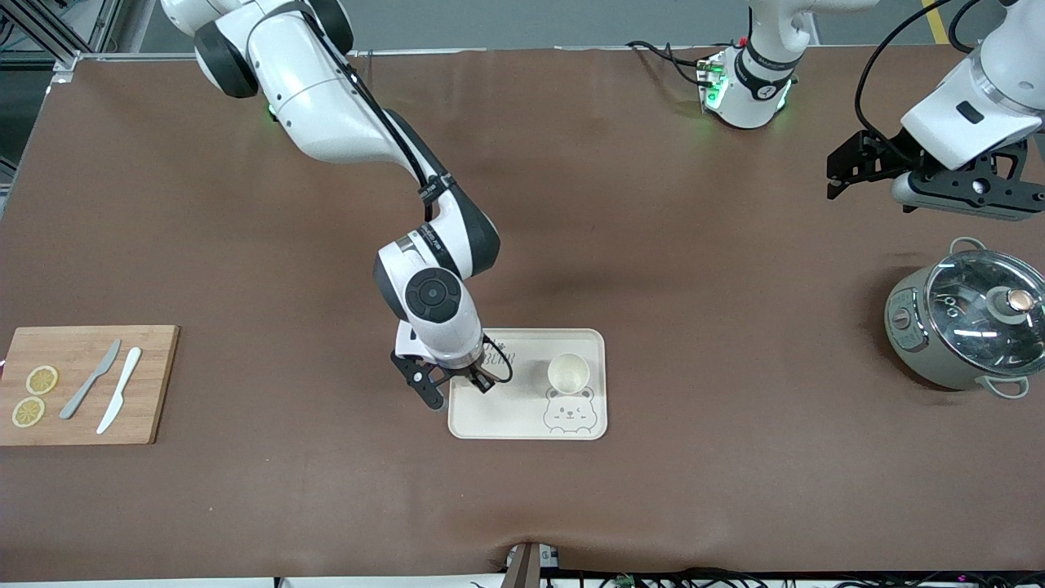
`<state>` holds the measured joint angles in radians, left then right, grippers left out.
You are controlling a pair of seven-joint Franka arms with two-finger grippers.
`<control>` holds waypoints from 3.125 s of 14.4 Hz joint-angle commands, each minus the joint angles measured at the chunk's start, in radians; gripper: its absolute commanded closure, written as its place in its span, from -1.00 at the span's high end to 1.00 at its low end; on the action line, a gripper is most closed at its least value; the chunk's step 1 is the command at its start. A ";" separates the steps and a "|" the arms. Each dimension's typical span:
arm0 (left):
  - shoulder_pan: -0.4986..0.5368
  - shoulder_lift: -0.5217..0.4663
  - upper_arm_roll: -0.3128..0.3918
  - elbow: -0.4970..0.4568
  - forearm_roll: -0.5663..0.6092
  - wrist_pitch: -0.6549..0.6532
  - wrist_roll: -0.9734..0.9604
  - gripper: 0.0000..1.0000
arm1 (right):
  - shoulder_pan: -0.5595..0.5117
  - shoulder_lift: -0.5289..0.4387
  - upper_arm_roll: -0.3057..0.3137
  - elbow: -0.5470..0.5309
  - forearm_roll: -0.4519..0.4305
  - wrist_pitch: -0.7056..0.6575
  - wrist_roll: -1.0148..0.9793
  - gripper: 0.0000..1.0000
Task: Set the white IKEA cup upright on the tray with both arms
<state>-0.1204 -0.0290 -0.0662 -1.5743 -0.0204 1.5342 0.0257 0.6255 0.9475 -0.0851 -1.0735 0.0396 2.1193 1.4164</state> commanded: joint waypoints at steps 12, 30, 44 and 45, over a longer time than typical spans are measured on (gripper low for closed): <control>0.004 0.009 -0.003 0.004 0.019 -0.009 0.003 1.00 | 0.045 0.080 -0.033 0.087 -0.009 0.024 0.053 -1.00; 0.005 0.015 0.000 0.004 0.020 -0.005 0.003 1.00 | 0.043 -0.036 -0.051 0.131 -0.014 -0.179 0.041 1.00; 0.004 0.017 0.000 0.004 0.043 -0.002 0.002 1.00 | -0.272 -0.367 -0.045 0.155 0.025 -0.671 -0.602 1.00; 0.005 0.018 0.000 0.005 0.043 0.000 0.002 1.00 | -0.324 -0.386 -0.045 0.155 0.025 -0.700 -0.682 1.00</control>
<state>-0.1166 -0.0124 -0.0633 -1.5753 -0.0004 1.5345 0.0257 0.3969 0.6154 -0.1481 -0.8838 0.0464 1.4675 0.8749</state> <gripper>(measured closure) 0.000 0.000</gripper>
